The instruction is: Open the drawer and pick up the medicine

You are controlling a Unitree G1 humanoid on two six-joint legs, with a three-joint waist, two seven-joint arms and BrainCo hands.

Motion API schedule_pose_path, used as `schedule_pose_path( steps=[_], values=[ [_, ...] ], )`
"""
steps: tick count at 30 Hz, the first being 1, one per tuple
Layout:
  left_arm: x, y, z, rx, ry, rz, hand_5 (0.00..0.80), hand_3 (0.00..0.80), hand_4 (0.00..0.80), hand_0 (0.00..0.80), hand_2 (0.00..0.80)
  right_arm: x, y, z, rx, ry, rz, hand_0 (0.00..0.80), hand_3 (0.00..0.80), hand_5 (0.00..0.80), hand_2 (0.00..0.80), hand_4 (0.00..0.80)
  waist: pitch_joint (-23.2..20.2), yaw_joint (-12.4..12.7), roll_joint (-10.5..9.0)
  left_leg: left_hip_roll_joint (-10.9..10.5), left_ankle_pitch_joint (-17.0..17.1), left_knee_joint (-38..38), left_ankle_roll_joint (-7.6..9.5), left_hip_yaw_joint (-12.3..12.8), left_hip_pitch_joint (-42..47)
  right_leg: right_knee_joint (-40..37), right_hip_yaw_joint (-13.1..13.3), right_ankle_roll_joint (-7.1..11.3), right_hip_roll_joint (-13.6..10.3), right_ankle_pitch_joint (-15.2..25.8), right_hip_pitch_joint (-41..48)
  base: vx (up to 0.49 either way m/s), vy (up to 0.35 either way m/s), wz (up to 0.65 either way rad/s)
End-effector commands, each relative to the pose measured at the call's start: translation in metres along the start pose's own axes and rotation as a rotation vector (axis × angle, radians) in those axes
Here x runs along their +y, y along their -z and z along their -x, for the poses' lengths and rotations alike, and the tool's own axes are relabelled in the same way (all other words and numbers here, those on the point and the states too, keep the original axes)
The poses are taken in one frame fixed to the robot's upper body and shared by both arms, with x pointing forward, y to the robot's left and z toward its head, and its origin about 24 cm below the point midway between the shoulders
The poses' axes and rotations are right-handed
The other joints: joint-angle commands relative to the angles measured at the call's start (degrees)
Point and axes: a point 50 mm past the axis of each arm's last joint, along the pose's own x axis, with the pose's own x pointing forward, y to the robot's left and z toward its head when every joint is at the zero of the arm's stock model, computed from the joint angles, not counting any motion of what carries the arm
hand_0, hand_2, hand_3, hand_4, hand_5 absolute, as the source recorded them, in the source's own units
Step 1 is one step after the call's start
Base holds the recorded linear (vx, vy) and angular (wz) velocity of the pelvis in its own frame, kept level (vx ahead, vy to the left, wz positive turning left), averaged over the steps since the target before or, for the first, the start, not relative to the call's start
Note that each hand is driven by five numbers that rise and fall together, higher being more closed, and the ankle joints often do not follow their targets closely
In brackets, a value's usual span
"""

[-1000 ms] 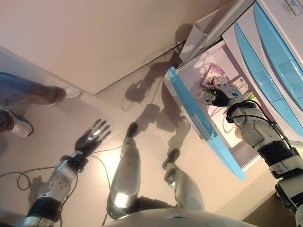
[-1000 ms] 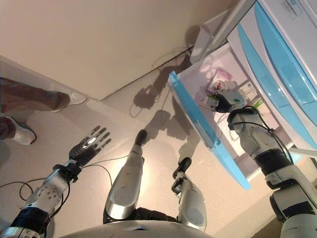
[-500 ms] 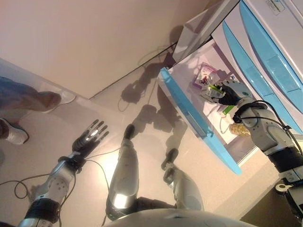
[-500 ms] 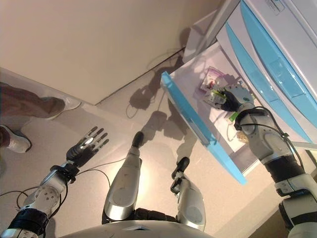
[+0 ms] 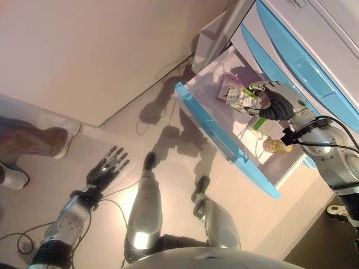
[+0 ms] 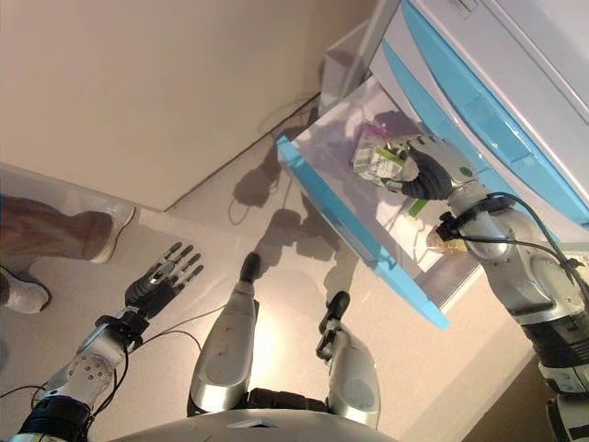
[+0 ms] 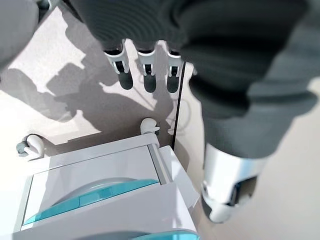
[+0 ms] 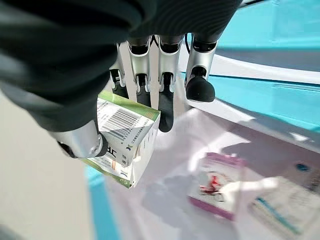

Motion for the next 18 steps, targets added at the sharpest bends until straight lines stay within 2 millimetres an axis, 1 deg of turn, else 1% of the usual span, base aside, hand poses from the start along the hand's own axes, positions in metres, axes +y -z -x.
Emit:
schedule_pose_path(
  steps=[1, 9, 18],
  values=[
    [0.010, 0.011, 0.022, -0.019, -0.039, -0.005, 0.000, 0.000, 0.000, 0.000, 0.000, -0.015, -0.022, 0.004, -0.161, -0.009, -0.008, 0.800, 0.800, 0.800, 0.800, 0.800, -8.3, -1.2, 0.13, -0.9, -5.7, -2.2, 3.33, 2.2, 3.4, 2.8, 0.8, 3.37, -0.6, -0.1, 1.4, 0.027, -0.006, -0.12],
    [0.012, 0.023, 0.023, 0.001, -0.053, 0.018, 0.000, 0.000, 0.000, 0.000, 0.000, -0.029, -0.049, 0.013, -0.324, -0.003, -0.061, 0.800, 0.800, 0.800, 0.800, 0.800, -10.9, -2.5, 0.42, -0.6, -5.8, -3.0, 3.07, 3.1, 5.2, 2.6, 1.4, 3.37, -0.8, -0.8, 2.5, 0.029, 0.005, -0.09],
    [0.013, 0.040, 0.025, 0.031, -0.073, 0.050, 0.000, 0.000, 0.000, 0.000, 0.000, -0.037, -0.065, 0.025, -0.434, 0.008, -0.092, 0.800, 0.800, 0.800, 0.800, 0.800, -14.0, -3.9, 0.98, -0.2, -5.8, -4.6, 2.69, 4.2, 7.7, 2.2, 2.1, 3.26, -0.9, -1.4, 3.7, 0.042, 0.019, -0.08]
  ],
)
